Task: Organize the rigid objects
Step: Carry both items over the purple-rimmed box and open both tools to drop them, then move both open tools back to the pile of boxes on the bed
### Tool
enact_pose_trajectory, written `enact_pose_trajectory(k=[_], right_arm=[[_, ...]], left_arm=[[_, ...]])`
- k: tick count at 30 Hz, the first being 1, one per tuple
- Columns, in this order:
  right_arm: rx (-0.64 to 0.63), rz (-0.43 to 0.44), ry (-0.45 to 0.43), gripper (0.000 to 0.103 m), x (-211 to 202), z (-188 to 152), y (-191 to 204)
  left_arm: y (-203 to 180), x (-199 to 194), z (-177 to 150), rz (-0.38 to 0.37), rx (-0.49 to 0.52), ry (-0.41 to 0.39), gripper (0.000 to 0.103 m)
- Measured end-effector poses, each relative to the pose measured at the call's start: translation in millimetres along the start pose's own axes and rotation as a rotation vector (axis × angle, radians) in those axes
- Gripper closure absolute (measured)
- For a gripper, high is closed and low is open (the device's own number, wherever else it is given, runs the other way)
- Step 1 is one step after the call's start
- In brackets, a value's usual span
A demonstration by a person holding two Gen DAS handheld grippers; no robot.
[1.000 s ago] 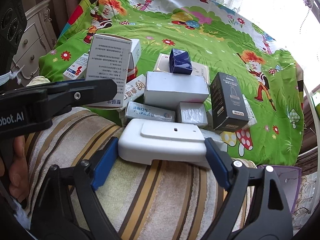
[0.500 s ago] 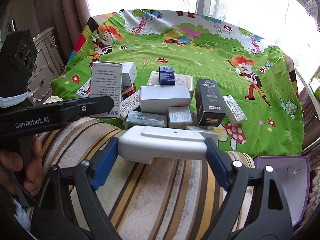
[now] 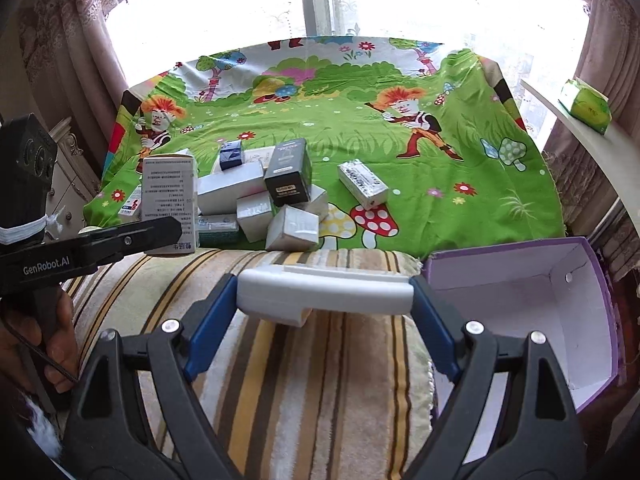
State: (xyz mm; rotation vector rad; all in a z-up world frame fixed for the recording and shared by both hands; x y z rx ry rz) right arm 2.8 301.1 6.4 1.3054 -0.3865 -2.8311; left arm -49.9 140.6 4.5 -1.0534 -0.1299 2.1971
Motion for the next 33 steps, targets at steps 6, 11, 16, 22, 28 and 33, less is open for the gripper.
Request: enact_pose_trajectory(k=[6, 11, 16, 22, 28, 33], right_arm=[[0.114, -0.051, -0.014, 0.016, -11, -5, -56], [0.209, -0.112, -0.021, 0.016, -16, -8, -104], [0.307, -0.159, -0.025, 0.016, -23, -10, -145], [0.381, -0.190, -0.031, 0.016, -30, -12, -173], [0.436, -0.195, -0.053, 0.010, -36, -13, -189], [0.448, -0.186, -0.061, 0.009, -37, -13, -189]], left_arm=[[-45, 23, -1, -0.054, 0.075, 0.062, 0.056], [-82, 39, -1, -0.102, 0.139, 0.100, 0.056], [-116, 56, -5, -0.151, 0.195, 0.144, 0.056], [-144, 75, -8, -0.177, 0.248, 0.187, 0.055], [-141, 84, -10, -0.165, 0.220, 0.214, 0.044], [-137, 79, -9, -0.155, 0.203, 0.197, 0.043]])
Point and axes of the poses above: each gripper's, at about its wrist camera, not at the fingertips, and x roughly the way its jaws point, y to its left, z to its top, the point moved 5 cm from there along x, roughly the way its jaws point, and after that the axes turned 12 degrees about x, right-handed, at the moved point
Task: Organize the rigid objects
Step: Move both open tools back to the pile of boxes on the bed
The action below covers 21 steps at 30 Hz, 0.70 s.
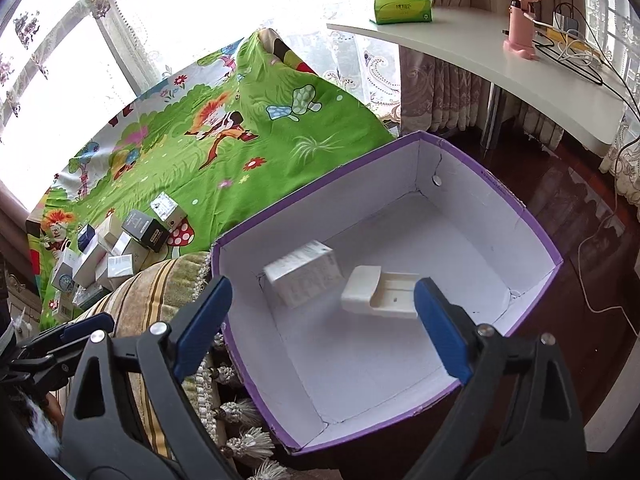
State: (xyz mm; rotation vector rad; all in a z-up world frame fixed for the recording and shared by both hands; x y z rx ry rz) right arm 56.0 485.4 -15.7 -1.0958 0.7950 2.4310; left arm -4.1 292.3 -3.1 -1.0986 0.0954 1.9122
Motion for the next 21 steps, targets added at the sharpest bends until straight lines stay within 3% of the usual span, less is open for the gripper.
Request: enact_pose_trajectory(k=[11, 21], right_arm=[[-0.078, 0.051, 0.024, 0.009, 0, -8, 28], [-0.118, 0.093, 0.069, 0.009, 9, -20, 52]], left_arm=[[15, -24, -4, 0.052, -0.027, -0.066, 0.043], [65, -71, -22, 0.135, -0.156, -0.156, 0.043]])
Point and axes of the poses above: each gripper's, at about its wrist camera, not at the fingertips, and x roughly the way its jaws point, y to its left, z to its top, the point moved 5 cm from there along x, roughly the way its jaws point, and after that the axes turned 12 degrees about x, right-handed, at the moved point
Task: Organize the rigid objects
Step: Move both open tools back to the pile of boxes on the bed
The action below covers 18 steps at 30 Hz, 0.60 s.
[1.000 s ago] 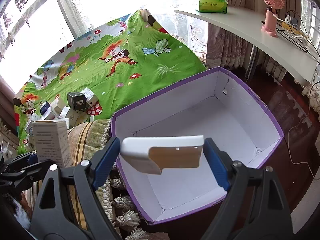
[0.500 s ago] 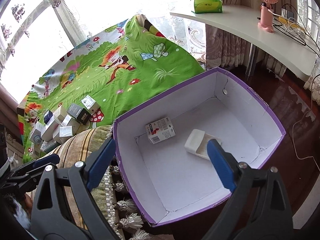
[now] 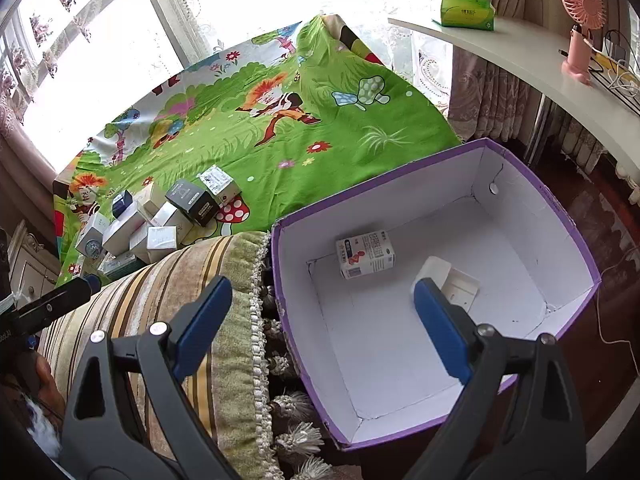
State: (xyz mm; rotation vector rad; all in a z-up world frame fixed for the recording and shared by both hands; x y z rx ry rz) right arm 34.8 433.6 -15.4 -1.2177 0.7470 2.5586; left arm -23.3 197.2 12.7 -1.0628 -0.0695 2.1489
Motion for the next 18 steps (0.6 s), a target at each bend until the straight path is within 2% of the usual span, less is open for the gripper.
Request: enact_pose_trajectory(k=[18], right_arm=[[-0.077, 0.019, 0.083, 0.009, 29, -14, 45]], left_arm=[[152, -86, -32, 0.308, -0.233, -0.076, 0.043]])
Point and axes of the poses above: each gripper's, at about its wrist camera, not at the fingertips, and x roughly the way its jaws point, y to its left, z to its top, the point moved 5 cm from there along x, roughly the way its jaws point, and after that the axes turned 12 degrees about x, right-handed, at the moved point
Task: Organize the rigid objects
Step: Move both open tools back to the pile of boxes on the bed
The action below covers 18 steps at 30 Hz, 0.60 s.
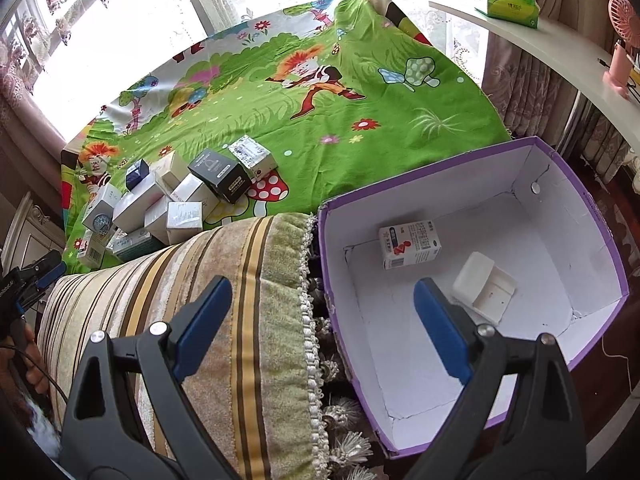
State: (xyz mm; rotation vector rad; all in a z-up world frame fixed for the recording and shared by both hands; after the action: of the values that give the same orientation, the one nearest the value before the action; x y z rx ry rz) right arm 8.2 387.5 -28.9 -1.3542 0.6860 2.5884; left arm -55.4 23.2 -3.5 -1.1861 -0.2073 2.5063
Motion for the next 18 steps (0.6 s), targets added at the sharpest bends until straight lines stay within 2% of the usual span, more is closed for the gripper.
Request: enact_pose_trajectory(k=[7, 12, 16, 18], right_arm=[[-0.038, 0.001, 0.014, 0.009, 7, 2, 17], [-0.073, 0.004, 0.017, 0.009, 13, 5, 34], [-0.115, 0.015, 0.015, 0.009, 19, 11, 55], [-0.139, 0.021, 0.009, 0.009, 21, 14, 66]], left_arm=[[44, -3, 7, 0.124, -0.020, 0.018, 0.043], [50, 7, 23, 0.154, 0.004, 0.037, 0.042], [44, 19, 40, 0.169, 0.015, 0.038, 0.021], [38, 26, 50, 0.181, 0.026, 0.035, 0.017]])
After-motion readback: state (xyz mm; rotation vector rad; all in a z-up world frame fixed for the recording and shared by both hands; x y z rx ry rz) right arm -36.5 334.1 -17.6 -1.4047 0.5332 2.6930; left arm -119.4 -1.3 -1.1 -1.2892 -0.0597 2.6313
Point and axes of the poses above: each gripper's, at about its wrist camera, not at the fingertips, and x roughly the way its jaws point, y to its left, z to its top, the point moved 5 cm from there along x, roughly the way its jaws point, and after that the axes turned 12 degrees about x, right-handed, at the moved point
